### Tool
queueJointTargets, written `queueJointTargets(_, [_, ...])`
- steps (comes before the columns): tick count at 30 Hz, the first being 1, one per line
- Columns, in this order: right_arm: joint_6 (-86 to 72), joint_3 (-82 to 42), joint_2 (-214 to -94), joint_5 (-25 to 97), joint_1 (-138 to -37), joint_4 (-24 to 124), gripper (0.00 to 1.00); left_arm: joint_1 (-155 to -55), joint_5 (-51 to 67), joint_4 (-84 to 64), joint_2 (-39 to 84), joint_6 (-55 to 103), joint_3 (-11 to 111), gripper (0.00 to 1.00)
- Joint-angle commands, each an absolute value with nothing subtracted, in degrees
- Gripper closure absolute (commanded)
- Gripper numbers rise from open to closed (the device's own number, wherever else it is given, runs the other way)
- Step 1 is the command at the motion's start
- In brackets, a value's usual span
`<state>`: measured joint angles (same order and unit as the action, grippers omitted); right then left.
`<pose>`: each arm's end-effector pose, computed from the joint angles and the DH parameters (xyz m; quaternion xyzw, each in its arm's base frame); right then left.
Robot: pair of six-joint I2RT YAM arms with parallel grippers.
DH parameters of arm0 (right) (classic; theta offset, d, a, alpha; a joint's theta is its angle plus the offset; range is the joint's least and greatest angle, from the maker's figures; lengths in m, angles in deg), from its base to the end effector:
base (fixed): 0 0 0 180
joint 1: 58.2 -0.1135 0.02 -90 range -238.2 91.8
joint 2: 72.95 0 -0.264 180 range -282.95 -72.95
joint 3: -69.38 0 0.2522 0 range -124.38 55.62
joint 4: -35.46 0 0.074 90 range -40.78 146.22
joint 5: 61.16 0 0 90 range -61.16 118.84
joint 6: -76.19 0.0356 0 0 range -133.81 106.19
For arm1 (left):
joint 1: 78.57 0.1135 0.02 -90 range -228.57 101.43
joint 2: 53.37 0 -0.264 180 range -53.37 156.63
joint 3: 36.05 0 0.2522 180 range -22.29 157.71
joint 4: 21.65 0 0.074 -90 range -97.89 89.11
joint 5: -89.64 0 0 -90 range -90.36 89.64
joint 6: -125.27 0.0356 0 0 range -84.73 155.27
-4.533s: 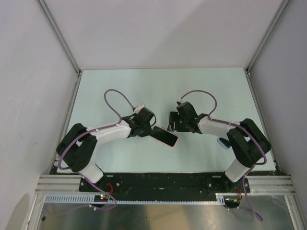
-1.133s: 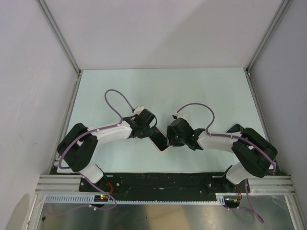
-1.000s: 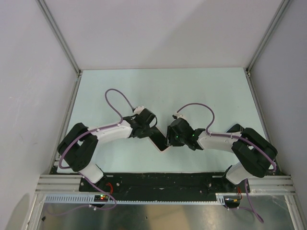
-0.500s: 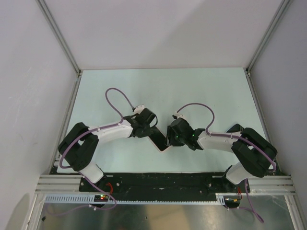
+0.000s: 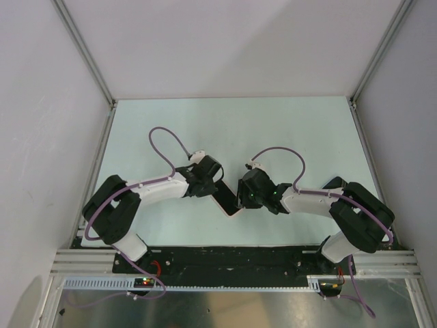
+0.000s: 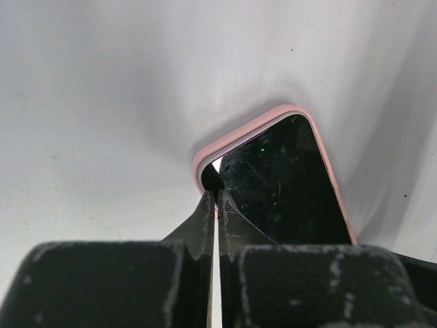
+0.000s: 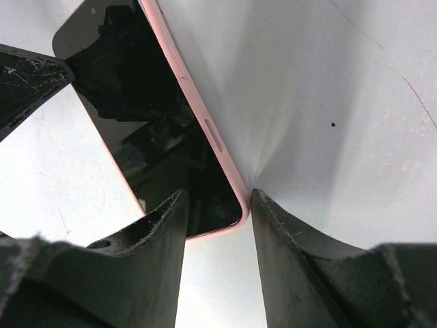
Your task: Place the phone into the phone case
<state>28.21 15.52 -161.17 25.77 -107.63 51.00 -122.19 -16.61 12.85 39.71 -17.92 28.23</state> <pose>0.1904 0.2195 0.1512 -0.0515 0.9377 0.2278 0.2573 0.2268 -0.2024 0.1590 -0.1129 0.9571 -0.0797 0.2546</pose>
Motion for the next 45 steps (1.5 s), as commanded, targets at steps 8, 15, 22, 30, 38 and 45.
queueJointTargets(8, [28.39,16.53,-164.10,26.74,-108.38,54.06,0.53,-123.35,-12.15,2.15,51.99,-22.51,22.07,1.00])
queueJointTargets(15, [27.08,13.16,-163.53,25.32,-108.34,56.75,0.52,-123.54,-11.34,0.87,52.92,-22.57,21.84,1.00])
queueJointTargets(22, [22.07,5.45,-167.48,25.64,-103.39,56.94,0.44,-123.24,-10.52,1.22,52.42,-20.69,23.67,1.00])
queueJointTargets(30, [18.23,-2.74,-177.50,30.44,-99.08,55.19,0.37,-123.07,-10.07,1.22,53.77,-20.67,24.36,1.00])
queueJointTargets(38, [18.33,-5.71,-182.81,30.25,-100.89,55.15,0.36,-122.67,-8.94,1.14,56.78,-20.55,25.20,1.00])
queueJointTargets(45, [18.28,-6.00,-185.00,26.52,-103.27,58.25,0.37,-122.54,-7.69,0.02,57.84,-20.67,25.30,1.00])
